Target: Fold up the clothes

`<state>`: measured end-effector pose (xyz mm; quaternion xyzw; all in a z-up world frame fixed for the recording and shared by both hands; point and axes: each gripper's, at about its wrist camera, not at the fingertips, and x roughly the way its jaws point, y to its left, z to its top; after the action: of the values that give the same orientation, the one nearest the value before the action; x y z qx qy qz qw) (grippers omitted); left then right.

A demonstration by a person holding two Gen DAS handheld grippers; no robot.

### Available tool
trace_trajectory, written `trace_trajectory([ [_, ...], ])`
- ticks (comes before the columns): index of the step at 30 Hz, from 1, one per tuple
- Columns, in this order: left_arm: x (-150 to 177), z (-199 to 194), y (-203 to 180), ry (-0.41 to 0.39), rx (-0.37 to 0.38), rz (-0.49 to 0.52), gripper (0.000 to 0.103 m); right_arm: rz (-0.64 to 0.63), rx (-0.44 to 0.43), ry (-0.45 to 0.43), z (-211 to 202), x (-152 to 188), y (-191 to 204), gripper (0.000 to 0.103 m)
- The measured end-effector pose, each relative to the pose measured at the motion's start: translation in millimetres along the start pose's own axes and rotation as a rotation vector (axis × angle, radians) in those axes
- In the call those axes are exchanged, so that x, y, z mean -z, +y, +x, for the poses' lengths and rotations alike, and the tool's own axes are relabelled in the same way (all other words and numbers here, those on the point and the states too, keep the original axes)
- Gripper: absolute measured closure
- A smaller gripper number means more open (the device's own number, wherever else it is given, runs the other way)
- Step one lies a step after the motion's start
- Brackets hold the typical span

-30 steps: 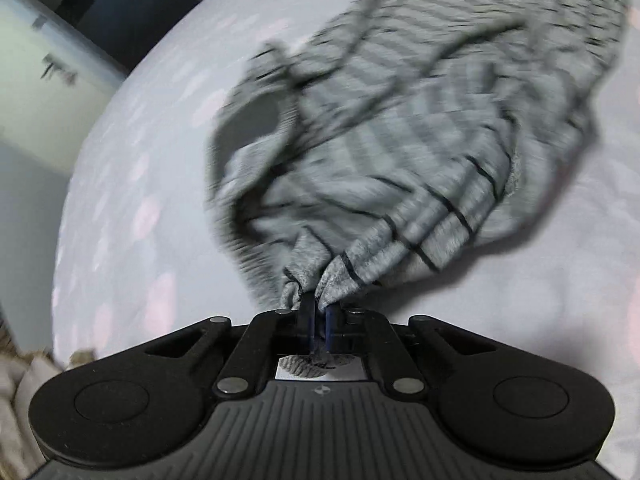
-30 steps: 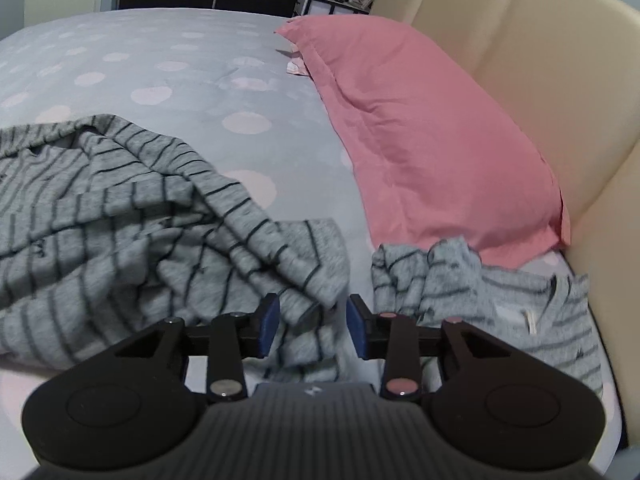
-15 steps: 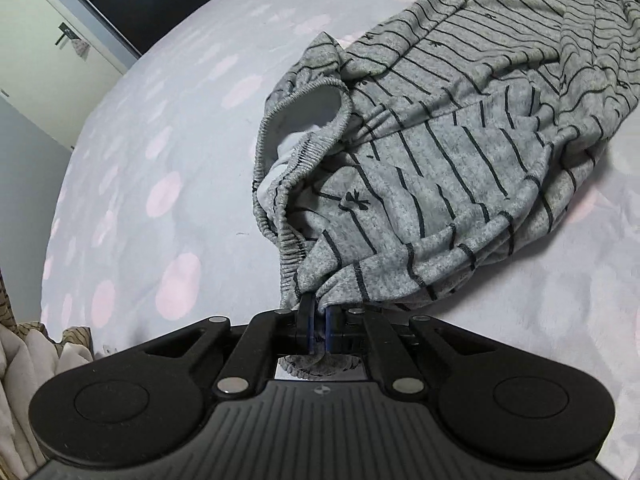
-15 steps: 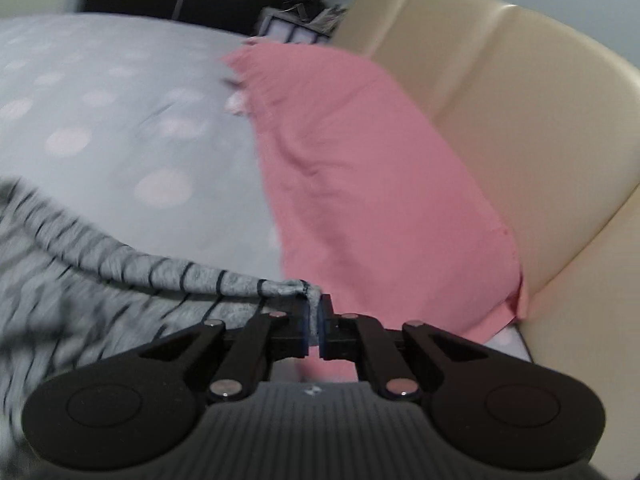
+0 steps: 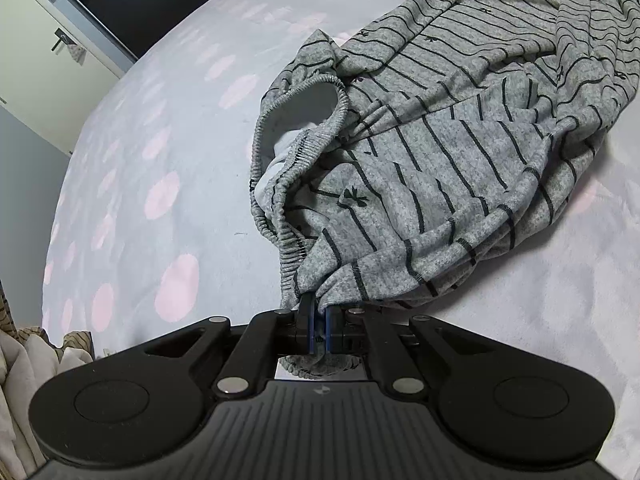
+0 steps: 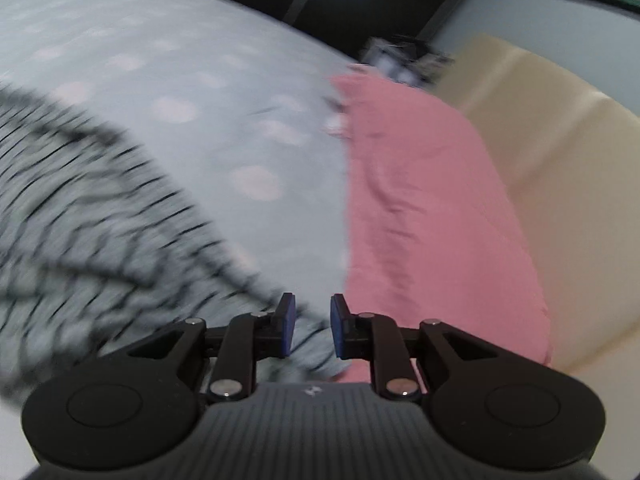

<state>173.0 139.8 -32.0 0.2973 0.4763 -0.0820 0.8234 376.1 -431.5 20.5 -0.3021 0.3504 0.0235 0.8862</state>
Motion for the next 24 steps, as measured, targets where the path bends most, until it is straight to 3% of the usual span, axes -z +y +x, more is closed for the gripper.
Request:
trace_trajectory([
  [1,0,0,0,-0.003,0.001,0.003,0.1,-0.02,-0.004,0.006,1,3,4,0.08],
  [3,3,-3,0,-0.018,0.013,0.019,0.1,-0.06,-0.013,0.017,4,8,12,0.061],
  [5,6,-8,0,-0.044,0.044,0.041,0.098,-0.1,-0.021,0.029,7,13,21,0.06],
  [7,10,-15,0,-0.08,0.088,0.071,0.088,-0.139,-0.029,0.04,10,18,29,0.06],
  [8,13,-21,-1,-0.106,0.099,0.094,0.076,-0.159,-0.033,0.046,12,20,33,0.061],
  [9,15,-25,-4,-0.128,0.095,0.118,0.062,-0.179,-0.038,0.052,13,23,37,0.062],
  [10,17,-29,-6,-0.15,0.089,0.142,0.056,-0.199,-0.042,0.058,14,25,41,0.063],
  [11,19,-32,-9,-0.167,0.09,0.169,0.053,-0.219,-0.046,0.063,16,28,45,0.066],
  [15,24,-33,-28,-0.202,0.088,0.288,0.053,-0.251,-0.04,0.09,18,35,54,0.096],
  [17,24,-18,-38,-0.141,0.019,0.338,0.058,-0.237,-0.007,0.082,14,35,53,0.099],
  [18,23,-9,-42,-0.099,-0.021,0.358,0.074,-0.227,0.018,0.076,10,35,51,0.1],
  [19,23,-3,-44,-0.073,-0.05,0.367,0.08,-0.213,0.039,0.072,7,34,48,0.1],
  [21,21,2,-41,-0.063,-0.075,0.347,0.094,-0.19,0.08,0.063,-1,31,41,0.101],
  [24,11,-4,-25,-0.066,-0.098,0.247,0.101,-0.163,0.131,0.042,-15,24,29,0.101],
])
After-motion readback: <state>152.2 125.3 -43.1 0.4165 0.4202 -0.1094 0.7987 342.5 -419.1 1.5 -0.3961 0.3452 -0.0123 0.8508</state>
